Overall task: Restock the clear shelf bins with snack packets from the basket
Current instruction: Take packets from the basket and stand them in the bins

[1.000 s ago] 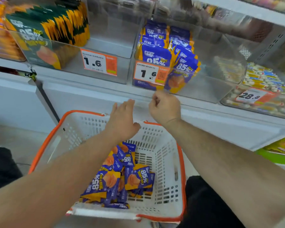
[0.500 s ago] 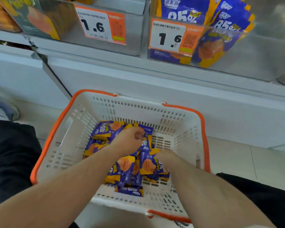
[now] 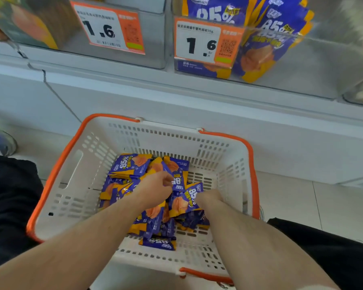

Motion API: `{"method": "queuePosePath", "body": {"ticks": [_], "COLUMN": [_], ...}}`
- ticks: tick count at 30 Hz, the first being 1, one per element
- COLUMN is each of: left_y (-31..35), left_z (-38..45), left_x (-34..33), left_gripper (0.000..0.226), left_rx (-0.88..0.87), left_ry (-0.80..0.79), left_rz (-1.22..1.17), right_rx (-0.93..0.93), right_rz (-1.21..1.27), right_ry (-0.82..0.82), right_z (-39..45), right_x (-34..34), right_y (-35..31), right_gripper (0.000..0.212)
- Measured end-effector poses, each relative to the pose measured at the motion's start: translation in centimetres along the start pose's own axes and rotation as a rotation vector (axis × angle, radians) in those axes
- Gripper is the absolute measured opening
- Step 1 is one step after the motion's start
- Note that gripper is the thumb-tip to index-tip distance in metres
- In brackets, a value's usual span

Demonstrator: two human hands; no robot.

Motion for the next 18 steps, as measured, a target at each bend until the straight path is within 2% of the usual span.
{"method": "queuePosePath", "body": {"ticks": [3, 7, 10, 11, 15, 16, 18], "left_y": [0.0, 0.0, 0.5, 1.1, 4.1, 5.0, 6.6], "left_z": [-1.0, -2.5, -3.3, -3.6, -4.4, -4.7, -4.9], "left_x": [0.5, 1.3, 1.6, 1.9, 2.7, 3.1, 4.3], "left_gripper": [0.033, 0.032, 0.035, 0.039, 0.058, 0.056, 0.032], "left_rx": [-0.015, -0.037, -0.058, -0.071, -0.13, -0.149, -0.211], "left_ry": [0.012, 0.034, 0.031, 0.036, 0.044, 0.05, 0.087], "left_rz": [-0.015, -0.027, -0.047, -0.052, -0.208, -0.266, -0.379], "right_rx": [0.051, 0.193, 0.273, 0.301, 0.414, 0.451, 0.52], "right_rz": [-0.099, -0.399, -0.485, -0.513, -0.39, -0.351, -0.297], "right_ry": [0.016, 0.02, -0.008, -0.006, -0.072, -0.083, -0.093], "right_z": [-1.4, -3.3, -5.0, -5.9, -10.6, -11.8, -14.0], "right_x": [1.2, 2.8, 4.0, 4.7, 7.0, 7.8, 9.3], "right_y": [-1.2, -4.3, -6.7, -7.7, -12.5, -13.7, -15.6], "right_gripper": [0.002, 0.022, 0.01, 0.018, 0.051, 0.052, 0.043]}}
Point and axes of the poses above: each hand's wrist, its own z-axis towards the middle knuckle, its own x-axis out of the back of the hand, y = z × x, the point moved 9 cm from there along z, towards the middle knuckle, and after that the axes turned 1 degree about x, right-handed, at the moved point
